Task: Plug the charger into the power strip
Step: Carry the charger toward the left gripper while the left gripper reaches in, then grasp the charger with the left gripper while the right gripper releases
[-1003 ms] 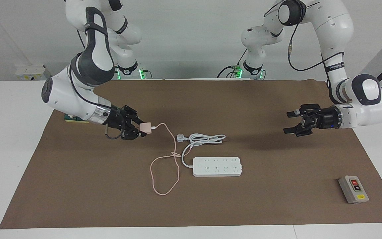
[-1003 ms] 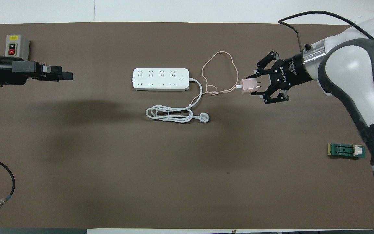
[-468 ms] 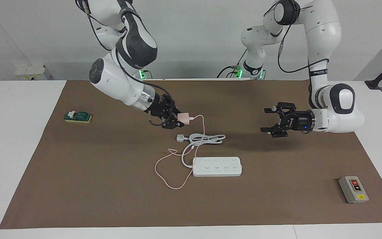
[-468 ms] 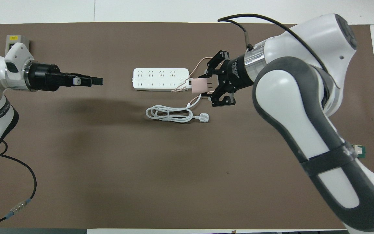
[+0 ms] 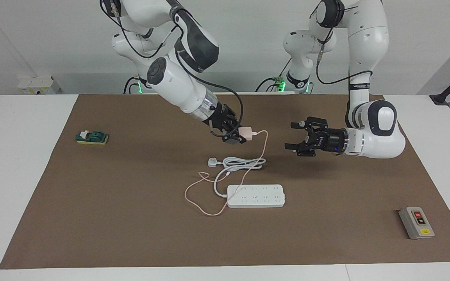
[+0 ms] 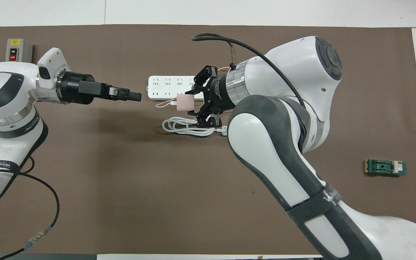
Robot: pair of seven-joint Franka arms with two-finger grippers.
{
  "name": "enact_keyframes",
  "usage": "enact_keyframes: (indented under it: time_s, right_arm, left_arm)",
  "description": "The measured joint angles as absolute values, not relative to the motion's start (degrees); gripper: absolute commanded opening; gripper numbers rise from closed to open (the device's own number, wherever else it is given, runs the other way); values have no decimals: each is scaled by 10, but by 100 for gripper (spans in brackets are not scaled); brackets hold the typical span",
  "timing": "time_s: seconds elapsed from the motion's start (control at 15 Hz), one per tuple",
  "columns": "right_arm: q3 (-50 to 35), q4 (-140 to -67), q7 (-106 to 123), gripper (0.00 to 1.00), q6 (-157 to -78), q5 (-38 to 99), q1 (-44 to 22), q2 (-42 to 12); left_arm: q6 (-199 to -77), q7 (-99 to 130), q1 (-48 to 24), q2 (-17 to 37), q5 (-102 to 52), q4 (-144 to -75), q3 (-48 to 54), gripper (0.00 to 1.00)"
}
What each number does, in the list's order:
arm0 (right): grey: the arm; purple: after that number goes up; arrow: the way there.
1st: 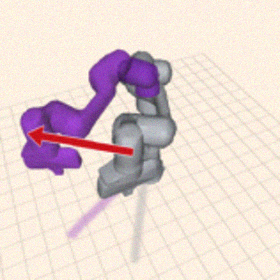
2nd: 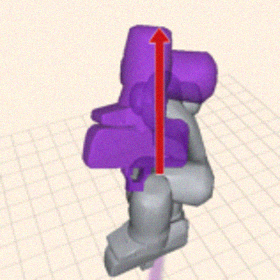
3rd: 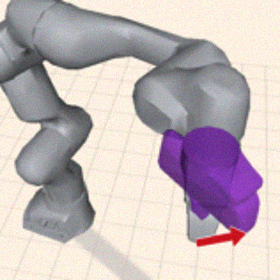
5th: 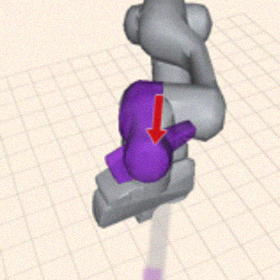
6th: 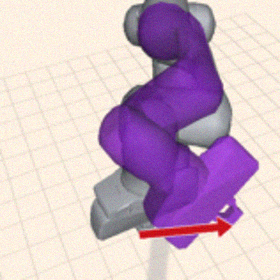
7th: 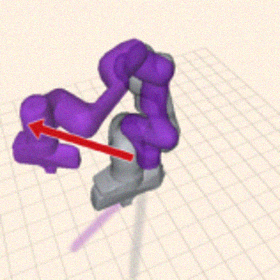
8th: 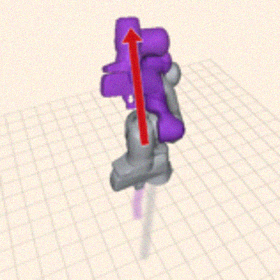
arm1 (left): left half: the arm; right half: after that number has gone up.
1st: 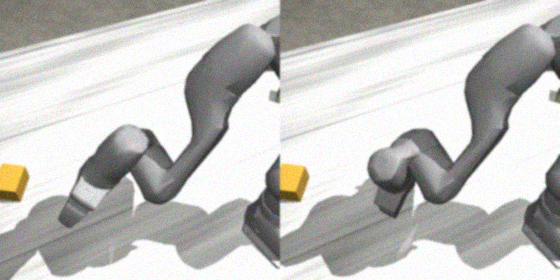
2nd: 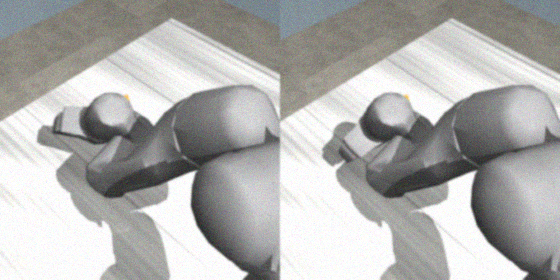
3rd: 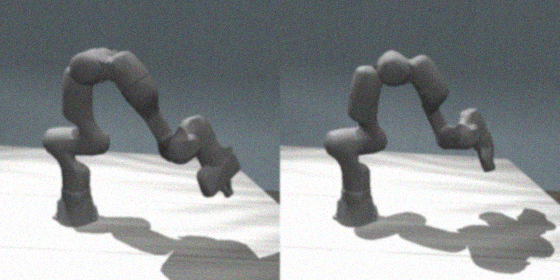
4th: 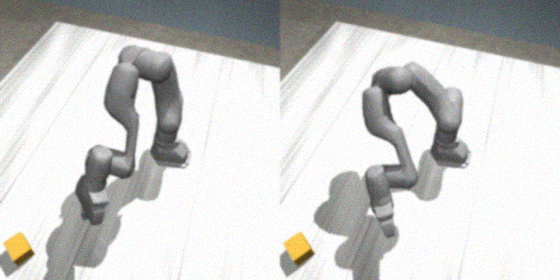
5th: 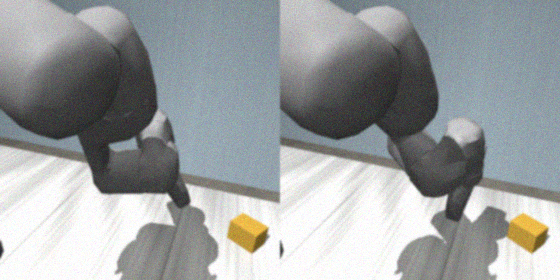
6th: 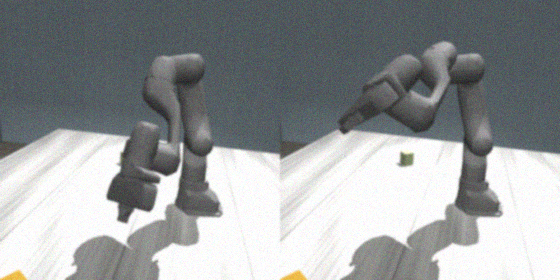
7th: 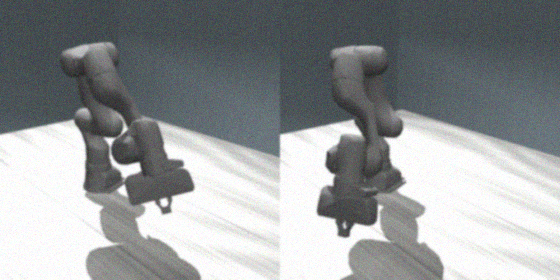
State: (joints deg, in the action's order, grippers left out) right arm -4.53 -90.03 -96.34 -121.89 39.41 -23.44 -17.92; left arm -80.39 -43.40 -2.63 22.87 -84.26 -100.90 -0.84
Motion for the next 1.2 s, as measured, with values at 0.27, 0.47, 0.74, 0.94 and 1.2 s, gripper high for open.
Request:
enact_keyframes:
  time_s: [0.27, 0.47, 0.74, 0.94, 1.2]
  right_arm:
    - [-45, -901, -977, 0, -1230, 394, -247, -182]
    - [-44, -902, -977, 0, -1230, 394, -247, -182]
    - [-45, -902, -978, 0, -1230, 394, -248, -182]
    - [-45, -902, -978, 0, -1230, 394, -248, -182]
    - [-45, -902, -978, 0, -1230, 394, -248, -183]
  left_arm:
    - [-847, -424, -59, 192, -858, -1048, -7, 100]
    - [-871, -421, -79, 178, -865, -1075, -7, 100]
    - [-906, -421, -101, 178, -876, -1084, -7, 100]
    - [-927, -421, -115, 178, -889, -1084, -7, 90]
    - [-929, -418, -120, 177, -891, -1084, -7, 62]
